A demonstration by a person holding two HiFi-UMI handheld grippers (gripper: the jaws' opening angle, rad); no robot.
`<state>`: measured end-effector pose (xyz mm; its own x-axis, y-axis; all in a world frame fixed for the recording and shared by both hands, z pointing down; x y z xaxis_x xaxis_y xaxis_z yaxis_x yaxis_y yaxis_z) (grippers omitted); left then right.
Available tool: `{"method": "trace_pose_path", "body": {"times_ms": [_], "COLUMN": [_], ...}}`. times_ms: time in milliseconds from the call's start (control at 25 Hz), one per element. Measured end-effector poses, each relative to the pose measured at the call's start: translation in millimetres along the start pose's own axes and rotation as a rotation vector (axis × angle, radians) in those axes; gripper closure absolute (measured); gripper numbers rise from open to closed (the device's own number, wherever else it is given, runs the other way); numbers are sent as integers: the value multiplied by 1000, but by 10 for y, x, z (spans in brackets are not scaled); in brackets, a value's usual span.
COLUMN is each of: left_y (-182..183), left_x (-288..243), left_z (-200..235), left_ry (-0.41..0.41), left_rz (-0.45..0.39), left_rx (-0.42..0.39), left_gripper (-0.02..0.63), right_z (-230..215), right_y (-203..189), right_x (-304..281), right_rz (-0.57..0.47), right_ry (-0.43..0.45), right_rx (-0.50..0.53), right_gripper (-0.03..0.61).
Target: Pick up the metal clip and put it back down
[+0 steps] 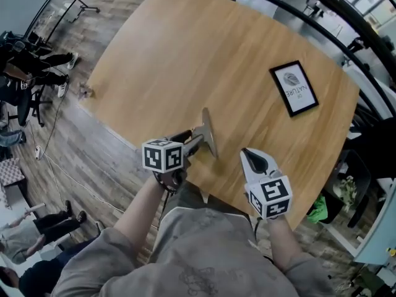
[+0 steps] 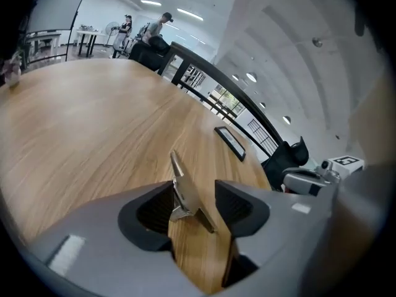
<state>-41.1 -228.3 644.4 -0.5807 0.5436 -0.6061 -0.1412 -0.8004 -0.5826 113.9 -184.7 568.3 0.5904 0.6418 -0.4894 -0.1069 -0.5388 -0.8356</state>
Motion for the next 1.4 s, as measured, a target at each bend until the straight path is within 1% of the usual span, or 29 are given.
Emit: {"method": "trace_pose_path", "body": {"times_ms": [120, 200, 280, 320, 360, 480, 560, 720, 840, 960, 1400], "left_y": [-45, -102, -164, -183, -188, -176, -170, -64, 38, 231, 1038], "left_x": [-124, -210, -279, -304, -320, -334, -341, -315, -182, -1, 885], "left_z": [107, 119, 120, 124, 122, 80, 48, -50, -190, -340, -718], "left_ry": [0, -21, -43, -54, -69, -137, -176, -228, -271, -309, -402], "left_rz": [21, 37, 57, 63, 63, 58, 62, 47, 37, -3, -157], "left_rx": [53, 97, 135, 156, 186, 318, 361, 366, 381, 405, 424], "left_gripper": [426, 443, 485, 520, 563, 598, 609, 611, 611, 611, 611], "right_z": [-42, -74, -105, -119, -129, -130, -131, -142, -56, 17, 273], "right_y": [-24, -63, -98, -109, -113, -111, -116, -43, 108, 327, 1274], "right_x": [-83, -125, -160, -173, -183, -184, -187, -191, -108, 20, 478], "right_rz": [0, 0, -2, -2, -2, -4, -7, -13, -21, -50, -197], "right_ry": [-9, -14, -23, -29, -35, -48, -55, -68, -73, -80, -127], "right_rx": [-9, -10, -14, -18, -21, -34, -39, -37, 0, 26, 92], "right_gripper": [566, 566, 566, 566, 566, 566, 566, 566, 566, 566, 566]}}
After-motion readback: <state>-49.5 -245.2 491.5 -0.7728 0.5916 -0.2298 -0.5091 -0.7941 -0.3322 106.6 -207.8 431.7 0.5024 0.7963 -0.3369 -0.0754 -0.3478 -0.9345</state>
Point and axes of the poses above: the fingertips, and each gripper's own axes: x backward along the fingers, z to its left, y out of its top, the point moved 1 cm from there along x, backward along the fingers, and after that the axes turned 8 degrees about -z, right-handed, at the moved point
